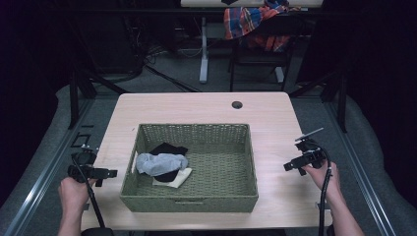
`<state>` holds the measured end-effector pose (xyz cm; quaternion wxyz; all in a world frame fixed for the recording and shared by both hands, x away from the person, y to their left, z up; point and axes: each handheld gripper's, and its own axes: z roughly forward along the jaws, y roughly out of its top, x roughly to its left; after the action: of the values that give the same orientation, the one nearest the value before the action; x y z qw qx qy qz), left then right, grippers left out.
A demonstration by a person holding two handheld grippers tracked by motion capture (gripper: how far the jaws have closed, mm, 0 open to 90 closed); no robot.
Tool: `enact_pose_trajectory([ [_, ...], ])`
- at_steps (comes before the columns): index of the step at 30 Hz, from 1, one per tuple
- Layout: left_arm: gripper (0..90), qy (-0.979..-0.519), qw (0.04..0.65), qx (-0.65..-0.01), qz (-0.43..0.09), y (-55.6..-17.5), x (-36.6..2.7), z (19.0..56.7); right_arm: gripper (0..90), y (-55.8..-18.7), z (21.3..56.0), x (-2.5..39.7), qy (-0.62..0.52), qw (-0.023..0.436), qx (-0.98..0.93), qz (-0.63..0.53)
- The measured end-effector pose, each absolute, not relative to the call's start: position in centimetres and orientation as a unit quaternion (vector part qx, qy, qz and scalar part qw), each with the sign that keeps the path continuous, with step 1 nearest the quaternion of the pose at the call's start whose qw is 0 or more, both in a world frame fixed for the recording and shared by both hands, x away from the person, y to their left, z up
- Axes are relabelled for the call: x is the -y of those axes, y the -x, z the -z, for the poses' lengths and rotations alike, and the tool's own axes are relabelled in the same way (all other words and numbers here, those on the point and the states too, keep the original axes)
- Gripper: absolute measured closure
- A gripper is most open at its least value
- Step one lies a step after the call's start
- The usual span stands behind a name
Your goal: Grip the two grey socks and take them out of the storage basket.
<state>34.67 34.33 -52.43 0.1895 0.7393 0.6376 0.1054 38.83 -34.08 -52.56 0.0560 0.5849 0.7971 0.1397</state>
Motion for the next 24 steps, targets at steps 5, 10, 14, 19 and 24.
enact_pose_trajectory([
  [5,0.1,-0.741,0.188,-0.635,-0.109,-34.7,-34.2,52.4,7.3,-38.7,52.9,33.8,-0.594,0.061,-0.788,-0.152],
  [10,0.2,-0.740,0.188,-0.636,-0.109,-34.5,-34.3,52.1,8.0,-38.8,52.7,33.9,-0.586,0.056,-0.795,-0.146],
  [14,0.2,-0.738,0.192,-0.636,-0.119,-34.5,-34.4,51.8,8.1,-38.8,52.8,33.9,-0.586,0.055,-0.796,-0.143],
  [19,0.2,-0.738,0.182,-0.635,-0.140,-34.5,-34.4,51.1,8.4,-38.7,52.9,33.8,-0.591,0.059,-0.790,-0.153],
  [24,0.2,-0.735,0.182,-0.635,-0.152,-34.6,-34.4,50.3,8.6,-38.9,52.9,33.9,-0.587,0.055,-0.795,-0.146],
])
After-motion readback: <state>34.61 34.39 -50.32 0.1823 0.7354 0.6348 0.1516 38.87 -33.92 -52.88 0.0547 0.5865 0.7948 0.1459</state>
